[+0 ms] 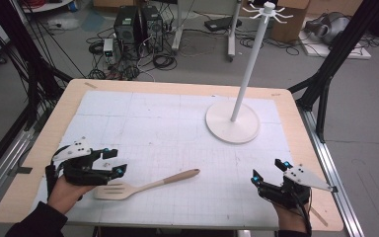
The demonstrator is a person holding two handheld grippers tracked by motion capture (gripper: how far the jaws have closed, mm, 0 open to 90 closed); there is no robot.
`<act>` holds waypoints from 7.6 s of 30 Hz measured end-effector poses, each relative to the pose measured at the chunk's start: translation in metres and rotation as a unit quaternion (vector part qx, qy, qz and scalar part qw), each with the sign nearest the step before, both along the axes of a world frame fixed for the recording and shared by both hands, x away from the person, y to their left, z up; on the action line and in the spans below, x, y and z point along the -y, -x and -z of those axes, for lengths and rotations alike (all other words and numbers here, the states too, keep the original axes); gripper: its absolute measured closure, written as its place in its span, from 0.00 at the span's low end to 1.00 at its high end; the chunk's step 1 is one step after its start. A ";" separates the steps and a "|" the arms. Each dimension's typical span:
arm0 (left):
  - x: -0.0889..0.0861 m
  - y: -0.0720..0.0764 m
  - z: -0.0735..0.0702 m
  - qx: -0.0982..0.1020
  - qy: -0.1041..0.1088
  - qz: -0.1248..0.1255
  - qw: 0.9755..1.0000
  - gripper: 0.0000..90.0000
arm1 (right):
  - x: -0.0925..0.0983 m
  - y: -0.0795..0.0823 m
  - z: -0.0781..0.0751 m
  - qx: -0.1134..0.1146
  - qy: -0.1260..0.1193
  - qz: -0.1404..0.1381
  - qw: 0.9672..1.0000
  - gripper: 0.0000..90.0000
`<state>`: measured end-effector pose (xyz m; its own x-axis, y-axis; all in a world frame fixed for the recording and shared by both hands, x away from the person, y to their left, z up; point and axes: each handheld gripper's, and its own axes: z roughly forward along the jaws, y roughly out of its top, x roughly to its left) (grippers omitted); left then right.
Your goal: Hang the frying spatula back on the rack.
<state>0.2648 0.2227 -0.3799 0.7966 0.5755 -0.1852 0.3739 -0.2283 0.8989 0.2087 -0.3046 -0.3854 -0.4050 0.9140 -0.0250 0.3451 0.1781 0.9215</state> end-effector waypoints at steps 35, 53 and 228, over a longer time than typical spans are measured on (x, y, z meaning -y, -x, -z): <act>0.085 -0.033 0.038 -0.149 -0.230 0.156 0.949 0.57 | 0.007 0.001 -0.002 0.008 -0.011 0.011 1.000 0.20; 0.089 -0.024 0.041 -0.108 -0.267 0.163 0.944 0.75 | 0.008 0.001 -0.002 0.007 -0.013 0.015 1.000 0.20; 0.000 -0.001 -0.007 0.110 0.075 -0.113 0.985 0.20 | -0.098 -0.124 -0.189 0.047 -0.126 -0.268 0.954 0.81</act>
<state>0.2662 0.2230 -0.3726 0.6823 0.7214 -0.1185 0.1915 -0.0199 0.9813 0.3326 -0.2063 -0.1965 -0.8227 0.5580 0.1087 0.1800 0.0743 0.9809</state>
